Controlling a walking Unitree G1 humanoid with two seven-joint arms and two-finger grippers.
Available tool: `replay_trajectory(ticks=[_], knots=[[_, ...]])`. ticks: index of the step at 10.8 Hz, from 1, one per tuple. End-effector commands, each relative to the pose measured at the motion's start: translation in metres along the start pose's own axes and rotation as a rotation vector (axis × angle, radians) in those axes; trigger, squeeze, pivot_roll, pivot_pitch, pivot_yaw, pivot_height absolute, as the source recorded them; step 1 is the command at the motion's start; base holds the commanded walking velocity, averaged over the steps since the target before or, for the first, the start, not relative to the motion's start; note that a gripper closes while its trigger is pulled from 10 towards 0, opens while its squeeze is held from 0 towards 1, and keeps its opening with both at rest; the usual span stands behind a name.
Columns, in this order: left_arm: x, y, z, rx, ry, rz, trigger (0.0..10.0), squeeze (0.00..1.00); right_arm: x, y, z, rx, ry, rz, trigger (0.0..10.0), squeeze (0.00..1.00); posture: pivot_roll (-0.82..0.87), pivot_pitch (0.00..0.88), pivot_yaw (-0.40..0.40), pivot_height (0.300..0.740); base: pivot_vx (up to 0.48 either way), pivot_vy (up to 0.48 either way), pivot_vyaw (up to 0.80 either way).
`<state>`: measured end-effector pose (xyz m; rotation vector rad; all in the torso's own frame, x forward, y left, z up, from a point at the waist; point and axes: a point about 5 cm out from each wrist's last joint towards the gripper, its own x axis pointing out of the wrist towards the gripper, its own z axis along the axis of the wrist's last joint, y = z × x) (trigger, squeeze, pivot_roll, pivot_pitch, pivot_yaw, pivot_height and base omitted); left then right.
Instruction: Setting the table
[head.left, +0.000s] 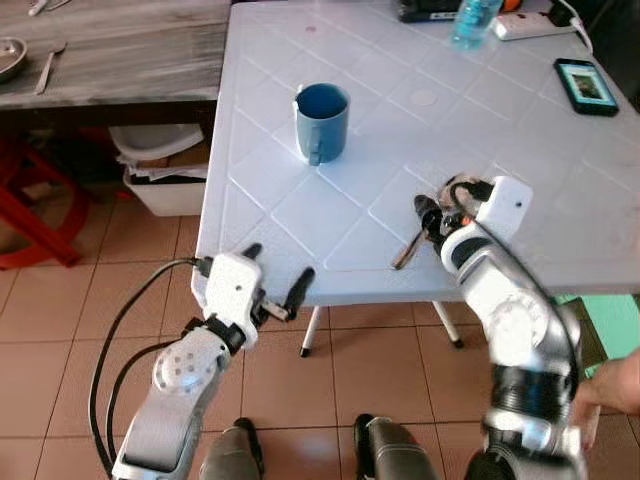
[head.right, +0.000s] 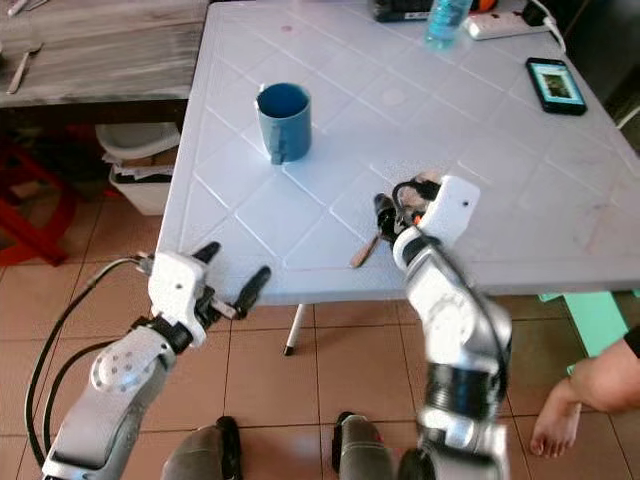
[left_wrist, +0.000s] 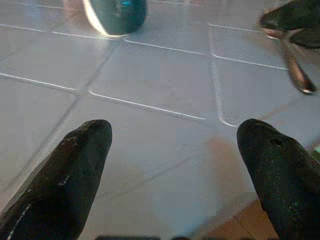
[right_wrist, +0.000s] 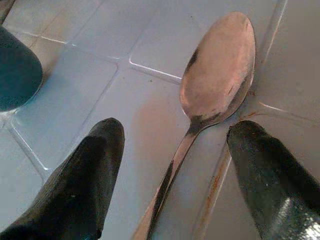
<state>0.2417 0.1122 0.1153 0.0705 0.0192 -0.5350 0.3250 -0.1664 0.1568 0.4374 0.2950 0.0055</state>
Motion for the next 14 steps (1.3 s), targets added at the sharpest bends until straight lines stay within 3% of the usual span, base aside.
replay_trajectory(ticks=[1,4,9,11,14], knots=[[-0.003,-0.002,-0.001,0.005,0.005,-0.018,10.0,0.00,0.004,-0.015,-0.028,0.023,0.167,-0.055,0.0,0.00,-0.02,0.237,0.037,0.740,0.000,0.000,0.00],[-0.006,-0.002,-0.005,0.003,0.027,-0.042,10.0,0.00,0.011,-0.029,-0.027,-0.102,0.276,-0.101,0.0,0.00,-0.02,0.247,0.037,0.740,0.000,0.000,0.00],[-0.007,0.006,-0.002,0.012,-0.002,-0.007,10.0,0.00,0.016,-0.041,-0.024,-0.034,0.314,-0.070,0.0,0.00,-0.01,0.257,0.029,0.740,0.000,0.000,0.00],[-0.007,0.005,-0.002,0.017,-0.001,-0.012,10.0,0.00,0.019,-0.050,-0.024,-0.046,0.326,-0.082,0.0,0.00,-0.01,0.258,0.027,0.740,0.000,0.000,0.00],[-0.007,0.005,-0.002,0.028,0.001,-0.012,10.0,0.00,0.018,-0.057,-0.024,-0.145,0.320,-0.069,0.0,0.00,-0.01,0.257,0.027,0.740,0.000,0.000,0.00]])
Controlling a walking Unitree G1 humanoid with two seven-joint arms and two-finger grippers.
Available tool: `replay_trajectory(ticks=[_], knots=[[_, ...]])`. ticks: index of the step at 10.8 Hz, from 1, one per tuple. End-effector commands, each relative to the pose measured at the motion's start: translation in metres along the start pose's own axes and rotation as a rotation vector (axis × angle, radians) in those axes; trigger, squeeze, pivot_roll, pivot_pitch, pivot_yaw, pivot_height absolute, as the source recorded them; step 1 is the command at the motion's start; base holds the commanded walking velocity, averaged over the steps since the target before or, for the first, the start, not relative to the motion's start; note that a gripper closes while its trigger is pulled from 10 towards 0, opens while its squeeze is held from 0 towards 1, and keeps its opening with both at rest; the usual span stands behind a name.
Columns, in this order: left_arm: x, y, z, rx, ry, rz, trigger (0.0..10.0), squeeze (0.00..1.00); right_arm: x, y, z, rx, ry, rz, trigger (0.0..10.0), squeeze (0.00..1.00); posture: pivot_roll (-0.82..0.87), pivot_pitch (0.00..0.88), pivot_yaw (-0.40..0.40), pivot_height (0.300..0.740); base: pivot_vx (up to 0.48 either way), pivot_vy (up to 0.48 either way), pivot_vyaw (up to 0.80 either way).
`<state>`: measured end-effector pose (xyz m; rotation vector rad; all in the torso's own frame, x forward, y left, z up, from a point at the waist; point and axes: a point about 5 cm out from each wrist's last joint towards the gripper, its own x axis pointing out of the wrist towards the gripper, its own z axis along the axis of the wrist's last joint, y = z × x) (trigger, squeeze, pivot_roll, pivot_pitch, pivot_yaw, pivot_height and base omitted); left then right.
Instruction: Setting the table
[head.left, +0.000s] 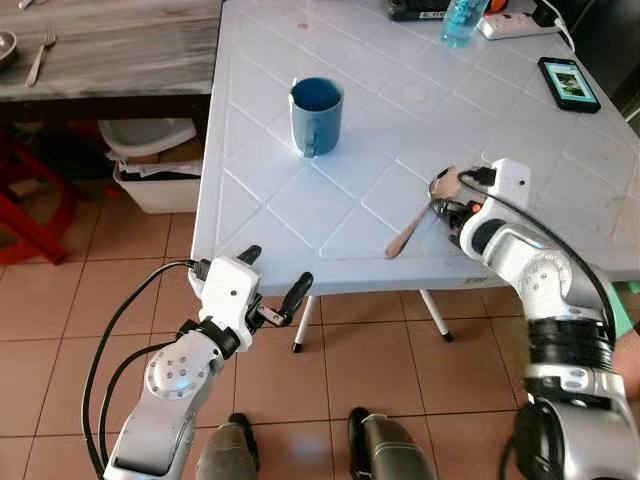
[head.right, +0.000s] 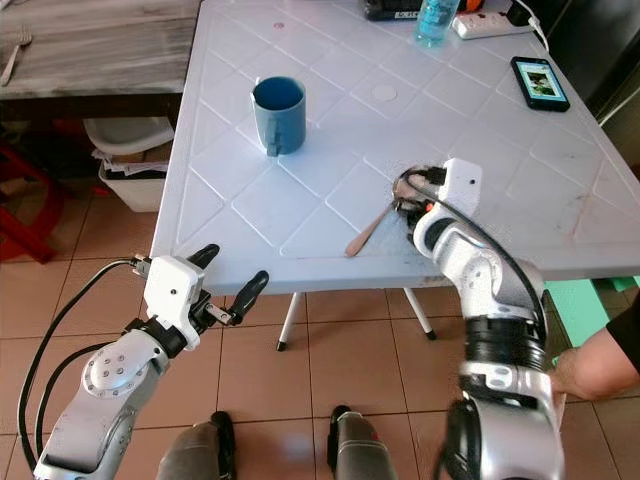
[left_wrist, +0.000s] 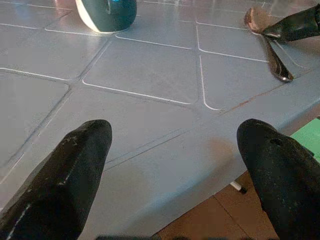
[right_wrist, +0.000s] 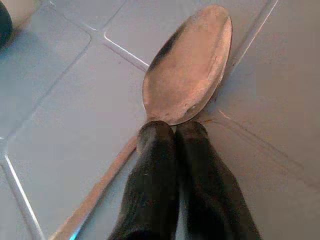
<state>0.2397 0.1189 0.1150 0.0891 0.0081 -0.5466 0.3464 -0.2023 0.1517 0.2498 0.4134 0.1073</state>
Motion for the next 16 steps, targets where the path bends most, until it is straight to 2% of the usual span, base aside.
replay_trajectory(ticks=[1,2,3,4,6,10,11,13,14,15,16], knots=[[-0.003,0.000,-0.001,0.012,0.012,0.005,10.0,0.00,0.000,-0.021,-0.045,-0.035,0.185,-0.089,0.0,0.00,-0.01,0.256,0.028,0.740,0.000,0.000,0.00],[-0.002,0.001,-0.001,0.014,0.013,0.005,10.0,0.00,-0.002,-0.026,-0.044,-0.095,0.170,-0.099,0.0,0.00,-0.01,0.255,0.031,0.740,0.000,0.000,0.00],[-0.002,0.000,-0.001,0.017,0.012,0.004,10.0,0.00,-0.006,-0.033,-0.038,-0.210,0.133,-0.115,0.0,0.00,-0.01,0.252,0.033,0.740,0.000,0.000,0.00],[-0.001,0.001,-0.001,0.019,0.012,0.004,10.0,0.00,-0.008,-0.038,-0.032,-0.257,0.094,-0.128,0.0,0.00,-0.01,0.251,0.034,0.740,0.000,0.000,0.00],[0.002,0.000,-0.001,0.023,0.013,-0.003,10.0,0.00,-0.005,-0.039,-0.023,-0.317,0.022,-0.108,10.0,0.00,-0.02,0.247,0.040,0.740,0.000,0.000,0.00],[0.002,0.003,-0.001,0.039,0.023,0.011,10.0,0.00,0.016,-0.009,-0.003,-0.435,-0.070,0.060,10.0,0.00,0.00,0.240,0.041,0.740,0.000,0.000,0.00],[0.002,0.002,-0.001,0.041,0.024,0.013,10.0,0.00,0.019,0.000,0.003,-0.490,-0.101,0.113,10.0,0.00,0.00,0.240,0.043,0.740,0.000,0.000,0.00],[0.003,0.001,-0.002,0.046,0.028,0.014,10.0,0.00,0.022,0.014,0.005,-0.579,-0.154,0.196,10.0,0.00,0.00,0.241,0.043,0.740,0.000,0.000,0.00],[0.003,0.001,-0.002,0.046,0.028,0.018,10.0,0.00,0.018,0.019,0.004,-0.598,-0.213,0.223,10.0,0.00,0.00,0.243,0.042,0.740,0.000,0.000,0.00],[0.003,0.001,-0.002,0.047,0.028,0.020,10.0,0.00,0.015,0.020,0.003,-0.595,-0.242,0.230,10.0,0.08,0.00,0.244,0.041,0.740,0.000,0.000,0.00],[0.003,0.001,-0.002,0.046,0.028,0.021,10.0,0.00,0.005,0.023,0.000,-0.593,-0.310,0.232,10.0,1.00,-0.01,0.246,0.040,0.740,0.000,0.000,0.00]])
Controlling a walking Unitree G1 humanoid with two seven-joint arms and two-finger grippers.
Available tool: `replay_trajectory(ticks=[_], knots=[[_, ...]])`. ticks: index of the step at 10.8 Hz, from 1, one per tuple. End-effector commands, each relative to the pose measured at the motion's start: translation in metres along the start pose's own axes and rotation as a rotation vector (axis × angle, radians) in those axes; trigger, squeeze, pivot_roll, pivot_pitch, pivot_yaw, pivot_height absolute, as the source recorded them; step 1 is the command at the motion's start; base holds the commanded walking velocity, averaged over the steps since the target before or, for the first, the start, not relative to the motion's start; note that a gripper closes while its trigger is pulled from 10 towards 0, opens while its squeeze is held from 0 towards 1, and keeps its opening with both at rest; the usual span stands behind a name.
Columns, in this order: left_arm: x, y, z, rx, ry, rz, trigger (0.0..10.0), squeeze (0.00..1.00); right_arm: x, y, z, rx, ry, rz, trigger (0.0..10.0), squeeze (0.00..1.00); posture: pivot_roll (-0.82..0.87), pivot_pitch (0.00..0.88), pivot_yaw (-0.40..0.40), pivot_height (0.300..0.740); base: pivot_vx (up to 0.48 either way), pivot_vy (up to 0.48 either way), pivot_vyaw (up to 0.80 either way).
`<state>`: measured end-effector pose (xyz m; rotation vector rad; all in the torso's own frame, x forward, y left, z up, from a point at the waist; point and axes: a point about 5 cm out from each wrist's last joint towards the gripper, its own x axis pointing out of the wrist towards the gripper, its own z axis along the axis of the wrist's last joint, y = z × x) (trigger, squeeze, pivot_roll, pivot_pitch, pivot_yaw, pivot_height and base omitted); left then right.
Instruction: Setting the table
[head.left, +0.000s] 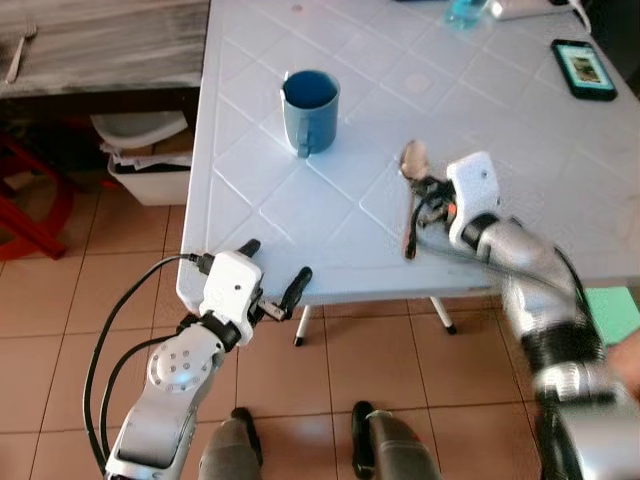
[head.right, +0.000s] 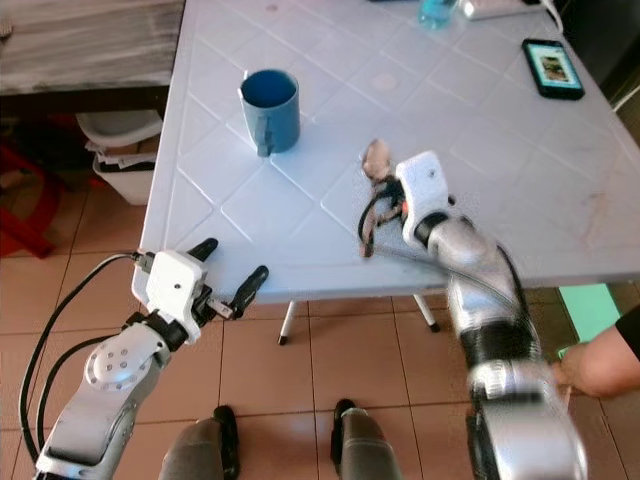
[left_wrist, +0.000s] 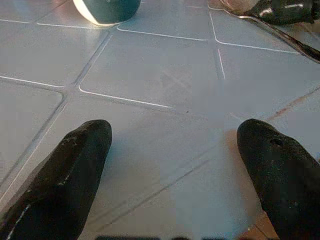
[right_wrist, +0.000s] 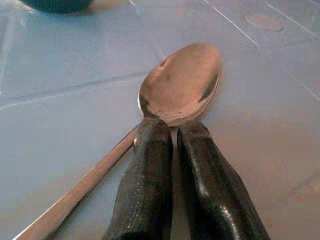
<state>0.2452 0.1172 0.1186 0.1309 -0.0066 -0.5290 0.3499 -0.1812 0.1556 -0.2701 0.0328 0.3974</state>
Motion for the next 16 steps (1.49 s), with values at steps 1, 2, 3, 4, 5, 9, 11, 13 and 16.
replay_trajectory(ticks=[1,2,3,4,5,9,11,13,16], knots=[[-0.002,-0.002,-0.006,0.002,0.029,0.001,10.0,0.00,-0.005,0.008,0.002,-0.011,-0.030,0.006,10.0,1.00,-0.01,0.247,0.039,0.740,0.000,0.000,0.00],[-0.001,-0.002,-0.006,0.000,0.027,0.001,10.0,0.00,-0.012,0.013,0.004,-0.014,-0.062,-0.012,10.0,1.00,-0.02,0.248,0.037,0.740,0.000,0.000,0.00],[-0.001,-0.002,-0.006,-0.002,0.026,0.001,10.0,0.00,-0.017,0.016,0.006,0.000,-0.086,-0.046,10.0,1.00,-0.02,0.248,0.037,0.740,0.000,0.000,0.00],[-0.001,-0.002,-0.006,0.000,0.025,0.001,10.0,0.00,-0.020,0.021,0.013,0.036,-0.120,-0.078,10.0,1.00,-0.02,0.247,0.038,0.740,0.000,0.000,0.00],[-0.001,-0.002,-0.006,0.000,0.024,0.001,10.0,0.00,-0.020,0.022,0.014,0.053,-0.128,-0.082,10.0,1.00,-0.02,0.247,0.038,0.740,0.000,0.000,0.00],[-0.002,-0.001,-0.006,0.002,0.023,-0.010,10.0,0.00,-0.014,0.019,0.014,0.198,-0.076,-0.155,10.0,1.00,-0.02,0.247,0.039,0.740,0.000,0.000,0.00],[-0.002,-0.003,-0.006,0.002,0.019,-0.021,10.0,0.00,0.000,0.031,0.024,0.283,-0.073,-0.151,10.0,0.96,-0.02,0.252,0.042,0.740,0.000,0.000,0.00],[-0.002,-0.004,-0.005,0.004,0.016,-0.029,10.0,0.00,0.011,0.049,0.029,0.374,-0.026,-0.164,10.0,0.00,-0.02,0.252,0.038,0.740,0.000,0.000,0.00],[-0.002,-0.005,-0.005,-0.002,0.014,-0.038,10.0,0.00,0.002,0.067,0.015,0.433,0.077,-0.179,10.0,0.00,-0.02,0.253,0.030,0.740,0.000,0.000,0.00]])
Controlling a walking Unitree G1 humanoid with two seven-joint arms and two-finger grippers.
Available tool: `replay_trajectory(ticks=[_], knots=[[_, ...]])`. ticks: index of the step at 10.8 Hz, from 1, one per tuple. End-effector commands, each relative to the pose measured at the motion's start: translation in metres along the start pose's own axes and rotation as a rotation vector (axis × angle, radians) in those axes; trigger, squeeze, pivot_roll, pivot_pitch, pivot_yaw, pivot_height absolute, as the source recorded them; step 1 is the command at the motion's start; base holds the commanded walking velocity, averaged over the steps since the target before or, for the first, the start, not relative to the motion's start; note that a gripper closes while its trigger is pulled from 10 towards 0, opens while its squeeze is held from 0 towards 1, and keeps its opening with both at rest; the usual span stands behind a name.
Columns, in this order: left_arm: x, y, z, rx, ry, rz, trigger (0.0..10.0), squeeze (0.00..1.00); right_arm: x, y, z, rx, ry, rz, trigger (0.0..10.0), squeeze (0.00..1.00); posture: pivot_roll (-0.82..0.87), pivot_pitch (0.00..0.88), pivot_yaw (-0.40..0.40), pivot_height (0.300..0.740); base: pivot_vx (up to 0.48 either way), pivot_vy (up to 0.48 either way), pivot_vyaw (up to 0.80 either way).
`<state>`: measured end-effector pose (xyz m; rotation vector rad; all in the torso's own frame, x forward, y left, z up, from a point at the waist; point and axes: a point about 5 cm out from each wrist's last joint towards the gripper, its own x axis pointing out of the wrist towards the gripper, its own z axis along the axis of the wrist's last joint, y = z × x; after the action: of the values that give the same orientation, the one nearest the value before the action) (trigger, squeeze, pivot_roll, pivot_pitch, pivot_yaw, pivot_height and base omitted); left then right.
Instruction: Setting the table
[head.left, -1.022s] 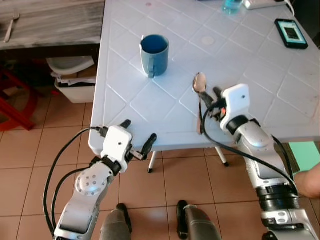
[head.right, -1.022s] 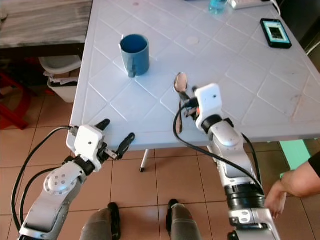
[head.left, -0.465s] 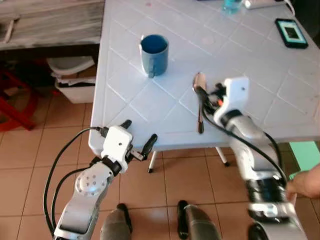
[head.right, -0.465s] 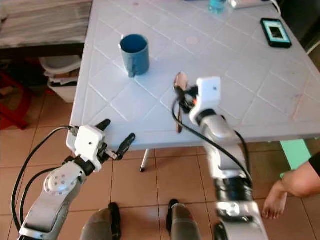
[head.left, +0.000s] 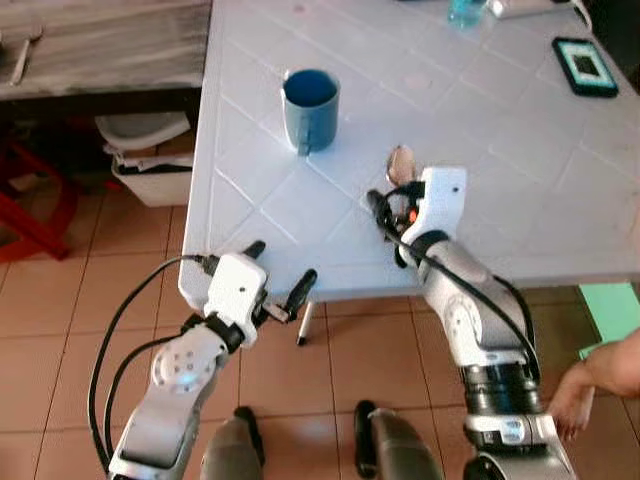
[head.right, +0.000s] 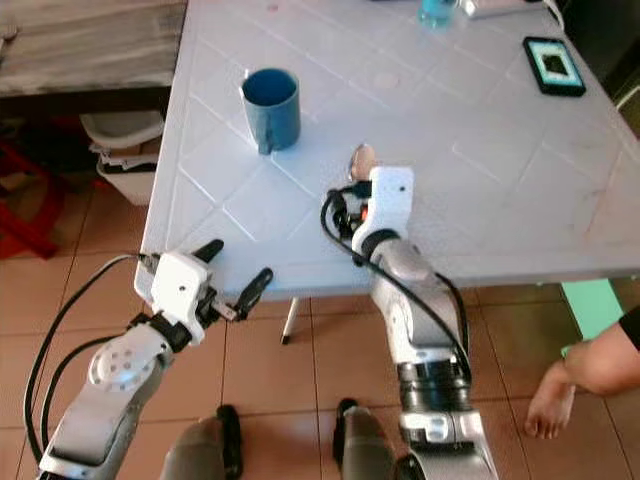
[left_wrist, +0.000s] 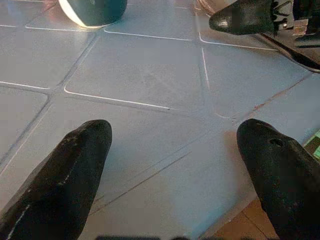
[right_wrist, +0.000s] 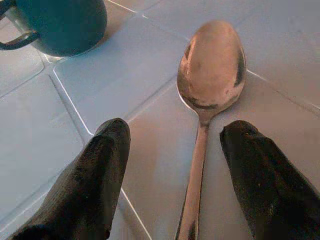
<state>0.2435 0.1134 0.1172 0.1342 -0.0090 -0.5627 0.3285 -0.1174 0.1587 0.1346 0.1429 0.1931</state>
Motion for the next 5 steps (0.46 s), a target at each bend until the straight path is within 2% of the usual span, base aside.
replay_trajectory(ticks=[1,2,3,5], knots=[[-0.003,-0.003,-0.005,-0.010,0.018,-0.016,10.0,0.00,-0.004,-0.001,-0.009,0.029,0.055,-0.018,10.0,0.00,-0.02,0.253,0.030,0.740,0.000,0.000,0.00],[-0.002,-0.004,-0.005,-0.011,0.017,-0.027,10.0,0.00,-0.003,-0.005,-0.010,0.057,0.082,-0.050,1.8,0.00,-0.02,0.253,0.030,0.740,0.000,0.000,0.00],[-0.001,-0.004,-0.005,-0.011,0.017,-0.030,10.0,0.00,-0.001,-0.009,-0.011,0.050,0.116,-0.061,0.0,0.00,-0.02,0.248,0.030,0.740,0.000,0.000,0.00],[-0.002,-0.005,-0.007,-0.013,0.026,-0.053,10.0,0.00,0.006,-0.036,-0.013,-0.020,0.213,-0.112,0.0,0.00,-0.02,0.245,0.027,0.740,0.000,0.000,0.00]])
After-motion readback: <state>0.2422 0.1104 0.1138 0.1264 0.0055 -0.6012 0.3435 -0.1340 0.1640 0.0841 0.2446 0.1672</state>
